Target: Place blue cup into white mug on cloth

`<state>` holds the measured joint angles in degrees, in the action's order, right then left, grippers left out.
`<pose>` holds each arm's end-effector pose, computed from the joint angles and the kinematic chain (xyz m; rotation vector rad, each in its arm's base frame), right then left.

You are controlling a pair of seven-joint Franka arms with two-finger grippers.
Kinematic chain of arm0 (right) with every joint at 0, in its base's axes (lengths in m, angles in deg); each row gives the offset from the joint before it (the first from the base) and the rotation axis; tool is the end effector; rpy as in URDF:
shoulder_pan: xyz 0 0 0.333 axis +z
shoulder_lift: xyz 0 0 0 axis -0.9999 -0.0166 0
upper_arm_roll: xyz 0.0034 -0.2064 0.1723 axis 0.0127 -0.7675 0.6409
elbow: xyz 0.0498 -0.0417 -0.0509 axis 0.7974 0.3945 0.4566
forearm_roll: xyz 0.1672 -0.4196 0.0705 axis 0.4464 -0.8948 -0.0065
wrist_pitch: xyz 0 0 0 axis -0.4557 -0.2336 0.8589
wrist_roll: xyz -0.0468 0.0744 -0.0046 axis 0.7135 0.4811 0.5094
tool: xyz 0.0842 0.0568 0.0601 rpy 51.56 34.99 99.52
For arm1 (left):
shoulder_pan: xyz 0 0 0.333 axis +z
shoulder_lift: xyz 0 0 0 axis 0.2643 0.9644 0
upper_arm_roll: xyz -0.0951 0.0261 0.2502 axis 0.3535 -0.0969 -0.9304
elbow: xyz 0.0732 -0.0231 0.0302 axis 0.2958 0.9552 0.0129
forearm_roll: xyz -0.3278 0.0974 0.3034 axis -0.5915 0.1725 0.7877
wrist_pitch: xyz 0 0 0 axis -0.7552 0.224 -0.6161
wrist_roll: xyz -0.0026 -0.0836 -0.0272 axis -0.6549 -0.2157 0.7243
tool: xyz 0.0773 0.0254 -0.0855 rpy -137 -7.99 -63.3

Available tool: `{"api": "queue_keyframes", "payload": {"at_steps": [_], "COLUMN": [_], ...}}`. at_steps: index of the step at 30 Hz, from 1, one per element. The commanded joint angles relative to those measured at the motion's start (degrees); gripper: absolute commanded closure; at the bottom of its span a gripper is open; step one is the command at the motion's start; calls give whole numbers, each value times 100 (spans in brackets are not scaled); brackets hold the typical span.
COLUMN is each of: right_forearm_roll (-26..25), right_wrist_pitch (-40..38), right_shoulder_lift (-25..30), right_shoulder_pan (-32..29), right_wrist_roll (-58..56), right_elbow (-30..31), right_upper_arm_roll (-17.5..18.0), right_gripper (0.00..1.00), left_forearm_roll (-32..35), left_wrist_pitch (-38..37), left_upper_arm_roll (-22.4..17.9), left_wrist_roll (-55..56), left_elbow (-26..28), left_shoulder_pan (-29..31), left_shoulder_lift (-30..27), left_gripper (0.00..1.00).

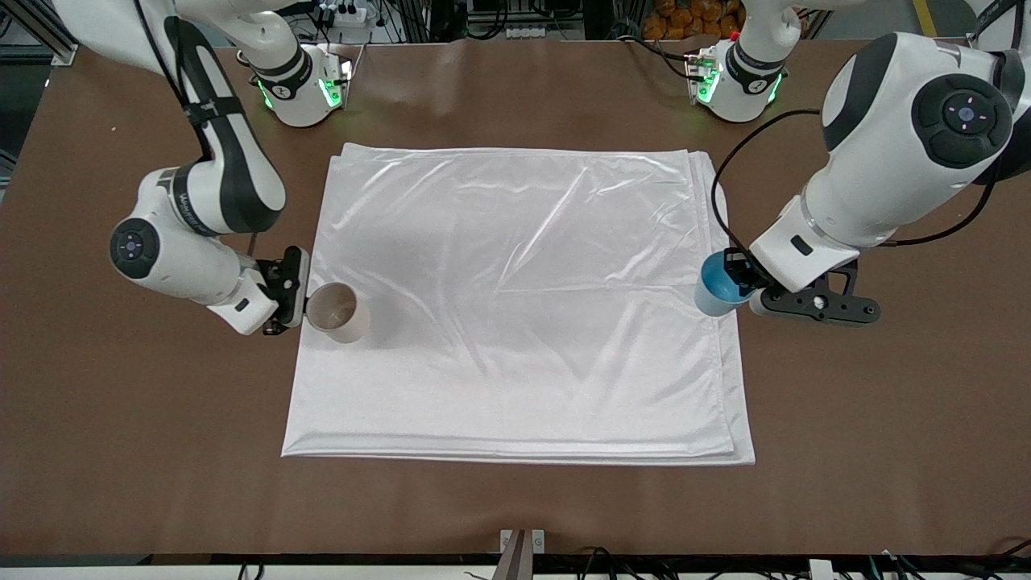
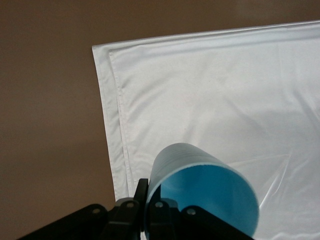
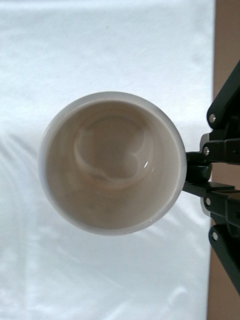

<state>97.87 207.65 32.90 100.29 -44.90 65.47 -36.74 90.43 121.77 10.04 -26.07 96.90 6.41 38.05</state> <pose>0.6237 0.1310 0.2205 -2.1432 -2.0441 -0.0366 0.6624 -0.2352 0.4838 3.0886 -0.2263 0.0427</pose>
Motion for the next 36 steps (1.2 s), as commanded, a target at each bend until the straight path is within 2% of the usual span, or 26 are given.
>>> {"api": "queue_keyframes", "payload": {"at_steps": [1,14,19,28,36], "right_forearm_roll": [-96,-394,-439,-448,-421], "right_wrist_pitch": [-96,27,106,668,748], "right_shoulder_lift": [-86,-306,-534,-921,-1202], "right_shoulder_pan": [414,1715,2189,2480,2603], "right_wrist_roll": [477,1980,2481,2667,2667], "right_elbow": [-106,-141,-351,-475,-764], "right_upper_arm_roll": [-46,-46,-46,-46,-46], "right_gripper": [100,100,100,100,100], "left_forearm_roll": [-46,-64,-64,-64,-72], "left_wrist_pitch": [-114,-114,-105,-88,-88], "left_upper_arm_roll": [-46,-46,-46,-46,-46], "left_wrist_roll": [25,51,51,51,51], "left_elbow": [-38,-38,-38,-38,-29], "left_shoulder_pan": [4,-13,-40,-40,-31], "left_shoulder_lift": [-38,15,32,85,85], "left_gripper": [100,100,100,100,100]}}
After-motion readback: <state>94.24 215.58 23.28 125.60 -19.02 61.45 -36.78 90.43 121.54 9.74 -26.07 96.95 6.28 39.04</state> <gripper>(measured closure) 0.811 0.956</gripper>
